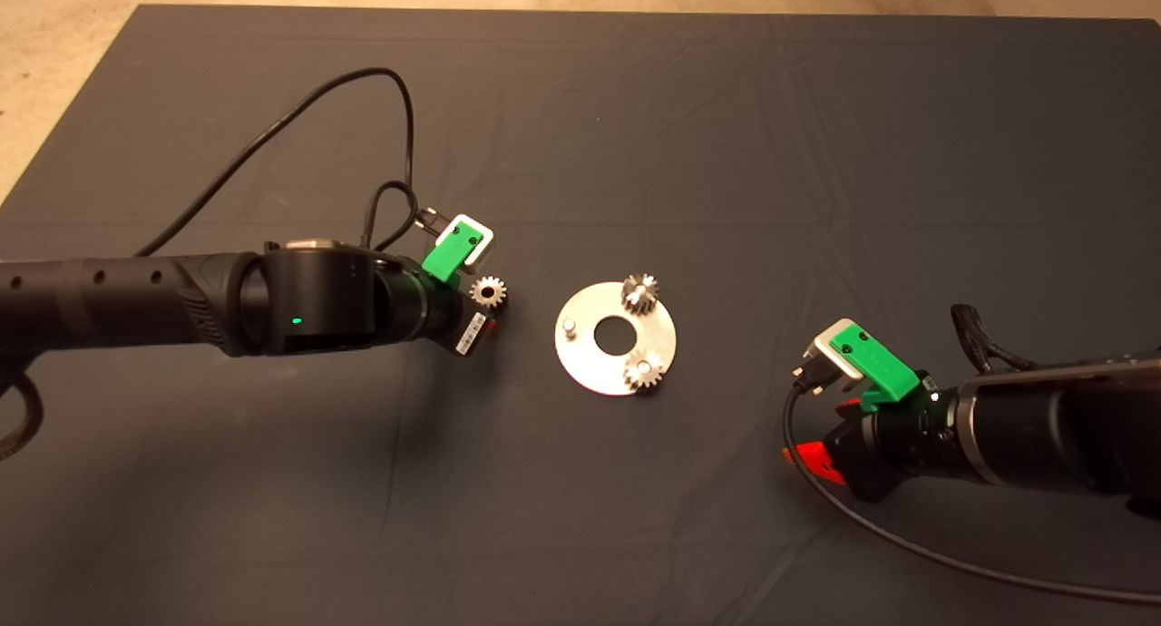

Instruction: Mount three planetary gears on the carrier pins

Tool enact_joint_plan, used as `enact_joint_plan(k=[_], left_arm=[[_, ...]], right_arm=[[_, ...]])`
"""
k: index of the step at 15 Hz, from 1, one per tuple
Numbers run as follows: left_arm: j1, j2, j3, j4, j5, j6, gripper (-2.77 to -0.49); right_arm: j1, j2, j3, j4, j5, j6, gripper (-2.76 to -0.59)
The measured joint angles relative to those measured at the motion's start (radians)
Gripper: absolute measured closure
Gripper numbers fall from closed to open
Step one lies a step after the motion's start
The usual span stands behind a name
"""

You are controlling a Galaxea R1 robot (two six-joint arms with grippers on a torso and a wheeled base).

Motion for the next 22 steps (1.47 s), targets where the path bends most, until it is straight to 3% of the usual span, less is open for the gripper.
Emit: enact_joint_plan(k=[8, 11, 14, 22], left_arm=[[0.000, 0.027, -0.037, 0.000, -0.035, -0.006, -1.64], [0.000, 0.027, -0.056, 0.001, -0.038, -0.006, -1.64], [0.001, 0.028, -0.066, 0.005, -0.072, -0.006, -1.64], [0.001, 0.030, -0.069, 0.042, -0.079, -0.006, -1.64]], right_arm=[[0.000, -0.006, 0.000, -0.008, 0.000, 0.000, -1.92], [0.000, -0.006, 0.000, -0.008, 0.000, 0.000, -1.92], [0.000, -0.006, 0.000, -0.008, 0.000, 0.000, -1.92], [0.000, -0.006, 0.000, -0.008, 0.000, 0.000, -1.92]])
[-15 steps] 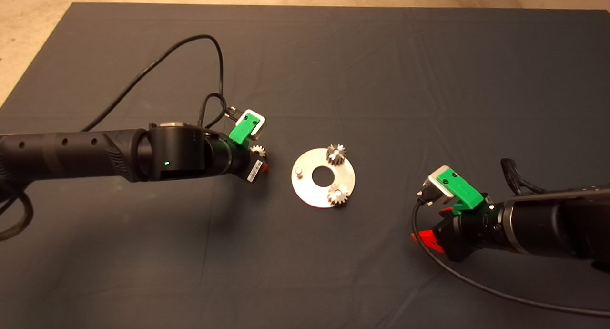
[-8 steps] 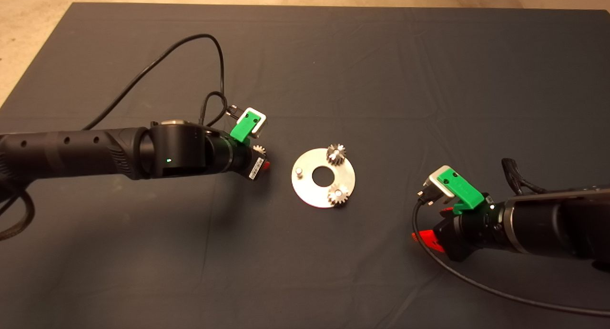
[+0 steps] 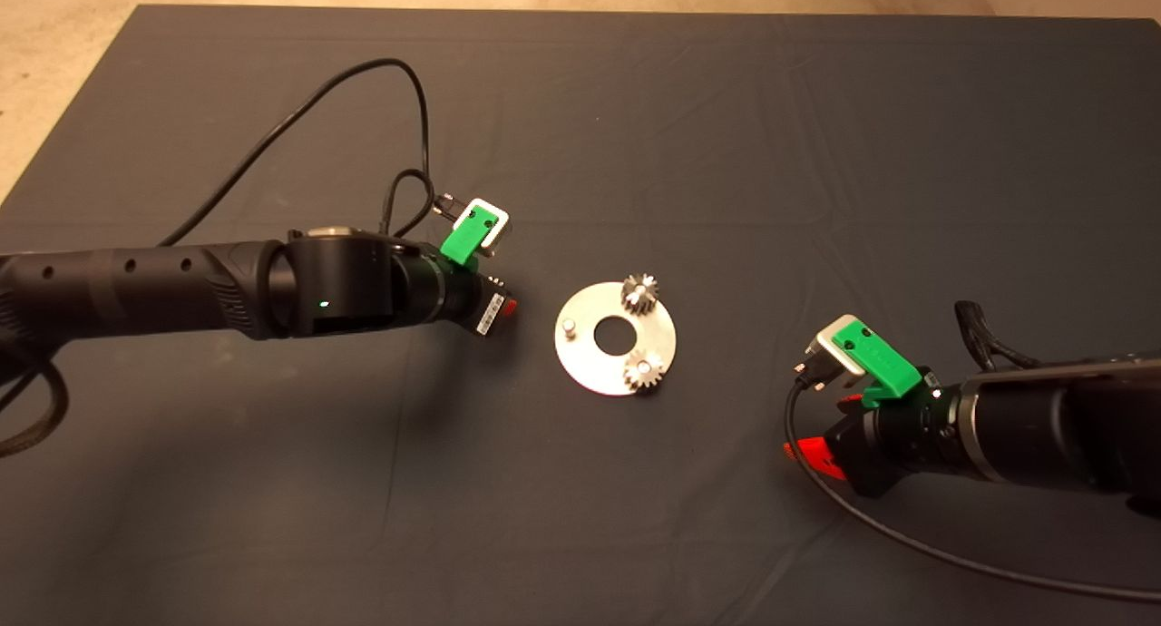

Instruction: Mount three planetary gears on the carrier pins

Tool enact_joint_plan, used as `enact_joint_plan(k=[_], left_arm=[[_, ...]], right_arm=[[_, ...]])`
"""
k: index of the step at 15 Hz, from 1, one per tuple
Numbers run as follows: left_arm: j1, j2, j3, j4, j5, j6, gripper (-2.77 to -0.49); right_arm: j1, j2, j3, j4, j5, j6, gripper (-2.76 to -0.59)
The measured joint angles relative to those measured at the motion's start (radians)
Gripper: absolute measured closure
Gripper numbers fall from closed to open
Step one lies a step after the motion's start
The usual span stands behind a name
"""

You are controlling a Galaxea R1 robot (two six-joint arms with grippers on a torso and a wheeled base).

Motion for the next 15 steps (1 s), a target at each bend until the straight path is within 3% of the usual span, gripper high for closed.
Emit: enact_joint_plan(k=[6, 11, 15], left_arm=[[0.000, 0.000, 0.000, 0.003, 0.000, 0.000, -1.64], [0.001, 0.004, -0.011, 0.004, -0.005, 0.000, -1.64], [0.034, 0.005, -0.019, 0.007, -0.019, 0.001, -1.64]], right_arm=[[0.000, -0.003, 0.000, 0.000, 0.001, 0.000, -1.92], [0.000, -0.045, 0.000, 0.000, 0.001, 0.000, -1.92], [0.001, -0.085, 0.000, -0.002, 0.000, 0.000, -1.92]])
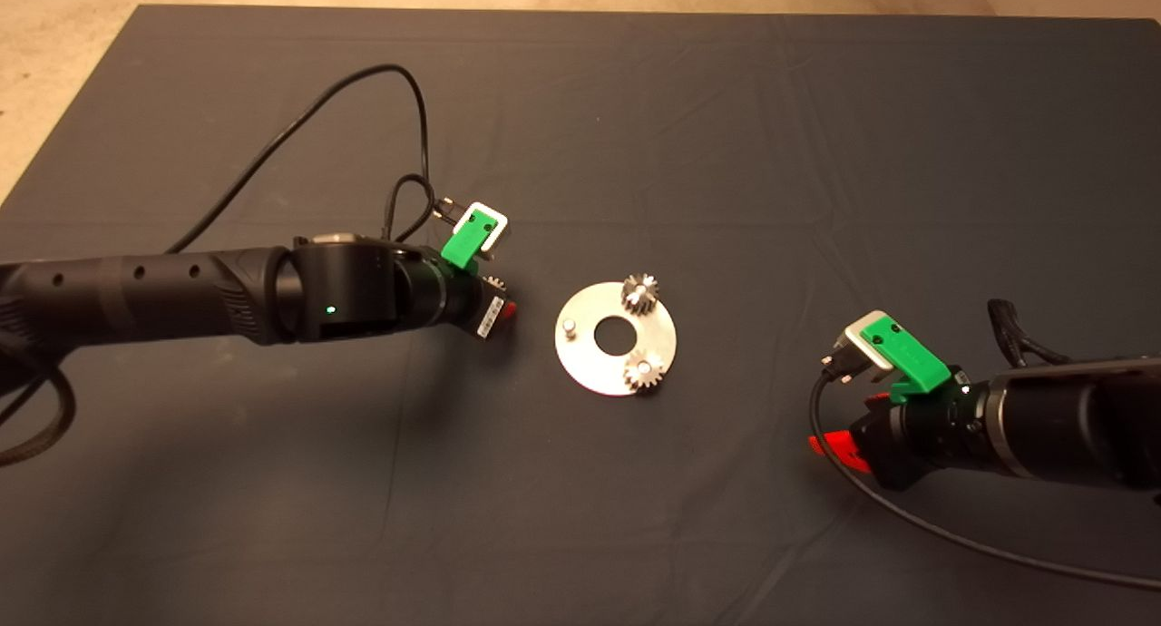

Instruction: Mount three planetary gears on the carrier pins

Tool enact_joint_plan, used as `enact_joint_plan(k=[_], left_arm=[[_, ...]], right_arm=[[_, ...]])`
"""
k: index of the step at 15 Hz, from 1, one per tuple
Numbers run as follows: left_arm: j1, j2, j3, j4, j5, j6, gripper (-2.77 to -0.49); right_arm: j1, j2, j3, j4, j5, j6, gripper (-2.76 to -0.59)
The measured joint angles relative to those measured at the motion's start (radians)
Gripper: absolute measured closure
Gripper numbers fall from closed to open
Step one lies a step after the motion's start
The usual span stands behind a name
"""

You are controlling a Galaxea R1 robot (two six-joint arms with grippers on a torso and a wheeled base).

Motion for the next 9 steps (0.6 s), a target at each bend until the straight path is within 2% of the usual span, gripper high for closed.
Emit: enact_joint_plan(k=[8, 9], left_arm=[[-0.001, 0.000, -0.004, 0.007, -0.006, 0.000, -1.64], [-0.001, 0.000, -0.009, 0.007, -0.006, 0.000, -1.57]], right_arm=[[0.003, -0.028, 0.000, -0.001, 0.000, -0.004, -1.92], [0.003, -0.031, 0.000, -0.001, 0.000, -0.004, -1.92]])
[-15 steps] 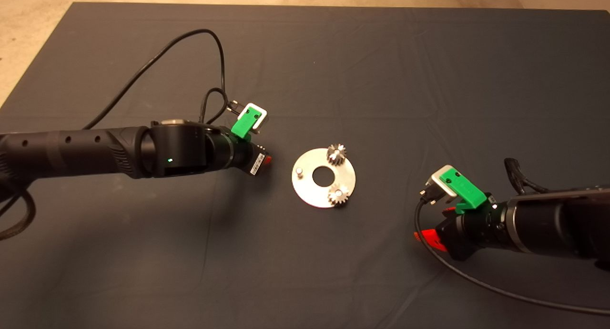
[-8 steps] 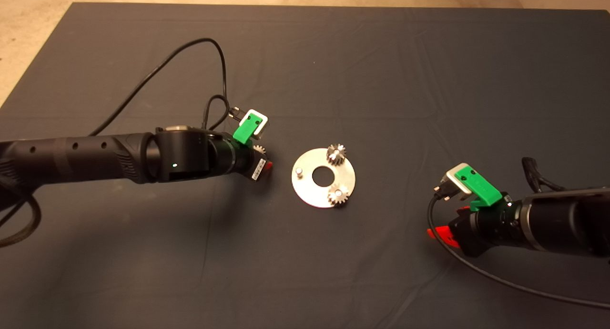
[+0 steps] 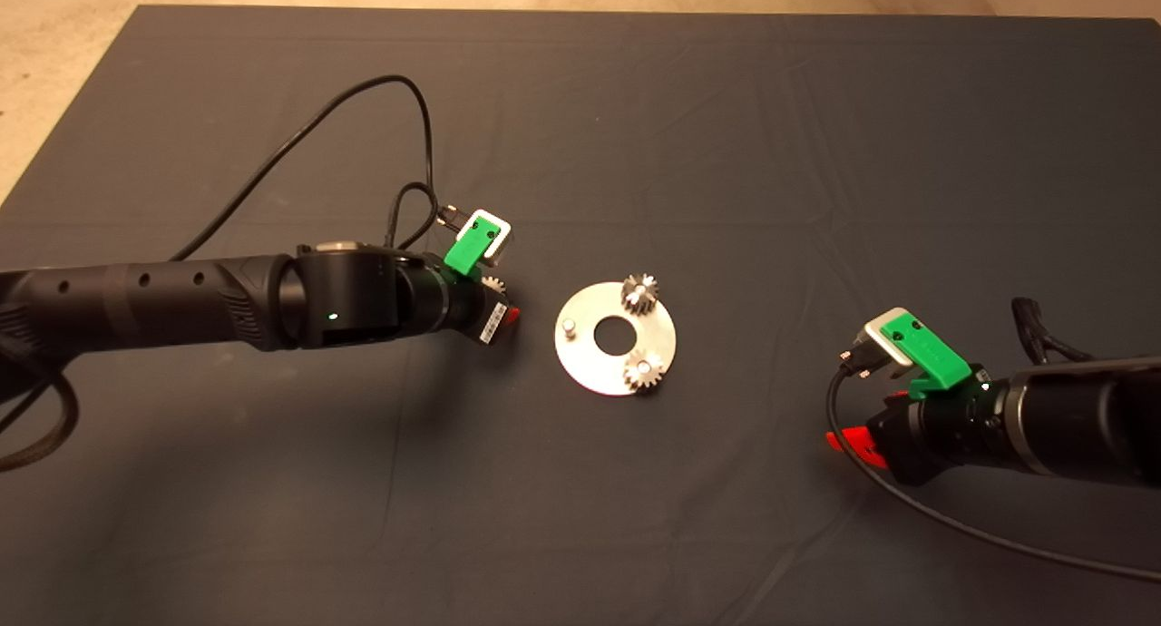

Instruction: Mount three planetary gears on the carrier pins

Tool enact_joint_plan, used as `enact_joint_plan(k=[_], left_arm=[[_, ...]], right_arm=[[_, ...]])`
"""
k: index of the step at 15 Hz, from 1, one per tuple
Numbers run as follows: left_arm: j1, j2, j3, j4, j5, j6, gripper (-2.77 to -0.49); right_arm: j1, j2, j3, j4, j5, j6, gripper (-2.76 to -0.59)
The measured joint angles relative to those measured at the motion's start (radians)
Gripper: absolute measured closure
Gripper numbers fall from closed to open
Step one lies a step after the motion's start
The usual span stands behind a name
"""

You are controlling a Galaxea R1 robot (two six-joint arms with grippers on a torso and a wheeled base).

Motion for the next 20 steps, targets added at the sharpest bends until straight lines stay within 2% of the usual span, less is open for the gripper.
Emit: enact_joint_plan(k=[2, 3, 6, 7, 9, 13, 20], left_arm=[[0.000, 0.000, -0.002, 0.004, 0.000, 0.000, -1.52], [0.004, 0.000, -0.002, 0.006, -0.001, 0.001, -1.41], [0.019, 0.000, -0.004, 0.010, -0.001, 0.002, -1.36], [0.019, 0.000, -0.005, 0.012, -0.001, 0.002, -1.25], [0.020, 0.000, -0.011, 0.016, -0.001, 0.002, -1.24], [0.019, 0.000, -0.011, 0.018, -0.001, 0.002, -1.04], [0.019, 0.000, -0.011, 0.018, -0.001, 0.002, -0.93]], right_arm=[[0.000, -0.002, 0.000, 0.000, 0.000, -0.002, -1.92], [0.000, -0.005, 0.000, 0.000, 0.001, -0.003, -1.92], [0.001, -0.016, 0.000, 0.000, 0.000, -0.003, -1.92], [0.003, -0.018, 0.000, 0.000, 0.001, -0.003, -1.92], [0.003, -0.020, 0.000, 0.000, 0.001, -0.004, -1.92], [0.003, -0.023, 0.000, 0.000, 0.001, -0.008, -1.92], [0.003, -0.026, 0.000, 0.000, 0.001, -0.011, -1.92]])
